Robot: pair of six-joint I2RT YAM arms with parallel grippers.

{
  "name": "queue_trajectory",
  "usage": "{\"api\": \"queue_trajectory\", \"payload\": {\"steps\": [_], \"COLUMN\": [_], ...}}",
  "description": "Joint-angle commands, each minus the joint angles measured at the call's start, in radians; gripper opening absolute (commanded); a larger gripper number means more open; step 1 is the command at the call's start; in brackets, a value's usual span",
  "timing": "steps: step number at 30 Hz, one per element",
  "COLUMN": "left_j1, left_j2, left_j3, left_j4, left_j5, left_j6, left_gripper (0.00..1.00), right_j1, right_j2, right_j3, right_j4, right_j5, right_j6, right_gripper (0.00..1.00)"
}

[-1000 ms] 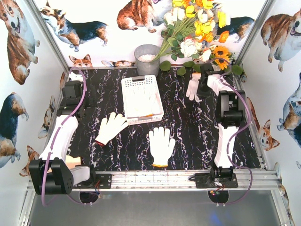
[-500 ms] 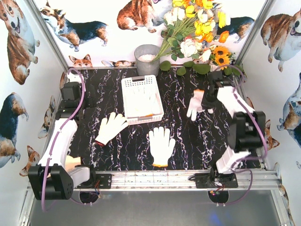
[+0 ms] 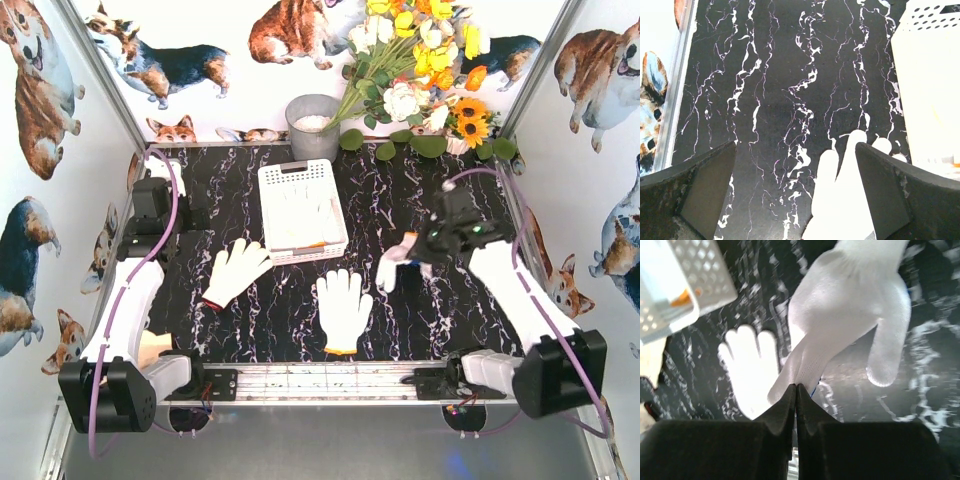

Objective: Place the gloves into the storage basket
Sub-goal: Pick up the glove from the center of the board.

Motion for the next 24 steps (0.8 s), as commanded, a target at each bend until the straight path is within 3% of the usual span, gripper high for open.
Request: {"api": "queue_trajectory", "payload": {"steps": [1,6,14,19,24], "left_j1": [0.005,-0.006,-0.070,-0.173,-0.363], "left_j2": [-0.013,-0.017,-0.029,-0.058,-0.118], "left_j3": [-0.009,-0.017,-0.032,-0.048,-0.091], "left_j4": [0.026,0.031,0.053,0.080,0.164], "left_j5": [0.028,0.043,0.134,0.262,0.376], "left_j6": [-0.003,0.002,0.032,0.070,0.059], "left_gripper": [1.00,1.00,0.99,0.99,0.99], "right_j1": [0.117,0.208,0.249,0.250,0.250], "right_j2": [-0.055,-0.069,-0.109,-0.138,-0.113], "right_j3": [-0.077,-0.121,-0.004,0.054,0.144], "right_j4": [0.138,0.227,0.141,0.140,0.095], "right_j5": [0.022,0.013,-0.022,-0.114,-0.259], "right_j6": [0.177,0.268,0.206,0.199,0.161], "right_gripper": [0.00,0.00,0.00,0.00,0.00]}}
